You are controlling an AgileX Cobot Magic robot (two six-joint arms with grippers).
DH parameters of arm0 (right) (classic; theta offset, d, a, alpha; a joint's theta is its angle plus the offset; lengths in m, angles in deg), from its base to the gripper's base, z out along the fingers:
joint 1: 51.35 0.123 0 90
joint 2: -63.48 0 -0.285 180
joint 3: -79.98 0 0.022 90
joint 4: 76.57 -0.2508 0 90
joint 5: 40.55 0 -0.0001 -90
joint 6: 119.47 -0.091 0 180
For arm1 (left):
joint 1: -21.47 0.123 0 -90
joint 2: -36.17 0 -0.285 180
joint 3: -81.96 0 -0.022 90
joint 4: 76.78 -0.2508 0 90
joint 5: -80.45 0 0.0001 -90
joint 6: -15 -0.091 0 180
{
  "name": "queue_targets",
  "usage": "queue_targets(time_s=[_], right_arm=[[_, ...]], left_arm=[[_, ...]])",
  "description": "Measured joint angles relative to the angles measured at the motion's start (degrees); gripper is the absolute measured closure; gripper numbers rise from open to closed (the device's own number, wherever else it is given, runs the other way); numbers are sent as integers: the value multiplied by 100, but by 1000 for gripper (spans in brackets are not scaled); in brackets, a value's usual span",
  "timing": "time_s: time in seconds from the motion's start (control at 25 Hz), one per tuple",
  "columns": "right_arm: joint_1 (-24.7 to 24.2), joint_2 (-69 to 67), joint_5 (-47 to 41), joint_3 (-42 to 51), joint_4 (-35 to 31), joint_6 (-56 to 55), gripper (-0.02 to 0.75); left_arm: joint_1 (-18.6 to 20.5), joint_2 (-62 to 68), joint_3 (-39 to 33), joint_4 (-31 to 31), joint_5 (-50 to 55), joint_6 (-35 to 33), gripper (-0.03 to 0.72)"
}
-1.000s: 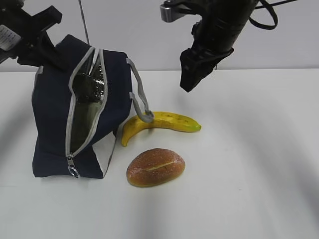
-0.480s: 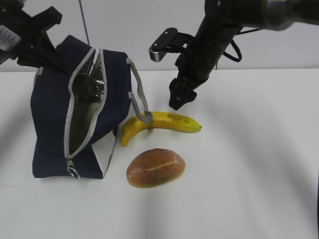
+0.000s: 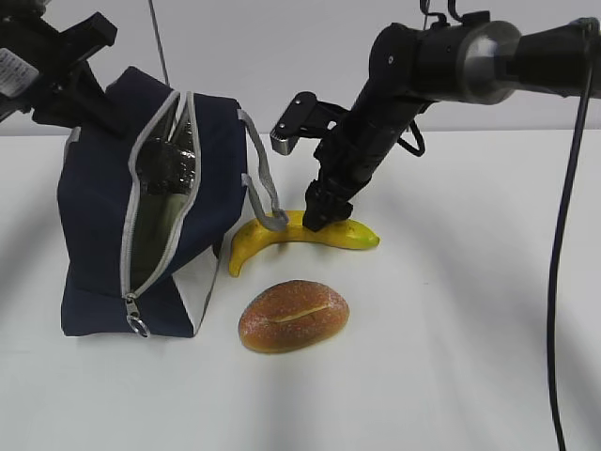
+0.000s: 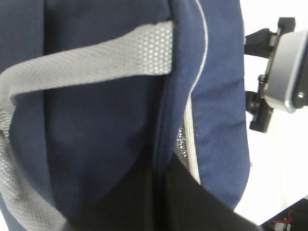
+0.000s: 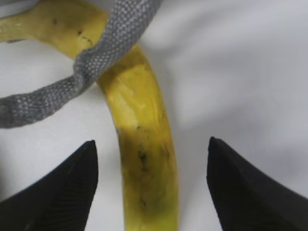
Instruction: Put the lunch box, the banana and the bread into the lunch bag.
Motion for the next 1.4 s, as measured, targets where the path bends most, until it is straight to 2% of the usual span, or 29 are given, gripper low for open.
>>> queue_targets(time_s=[0.52,0.64,0.76,0.88,1.12,1.4], right_arm=[[20,-452,368,0,-125,234,218],[20,-475,381,0,-129,248,283],[20,-475,390,-10,-139,257,409],[20,-475,221,-95,-116,257,440],[-101,-475,-623,-528,444,-249,440],[-660,-201,-1275,-572,1138,-1144,441]], left_arm=[[0,0,0,0,7,-15,691],[0,0,0,0,12,-22,691],[0,0,0,0,12,-22,691],[0,0,0,0,7,-22,691],[0,0,0,0,7,-22,691],[0,0,0,0,-16,-22,691]])
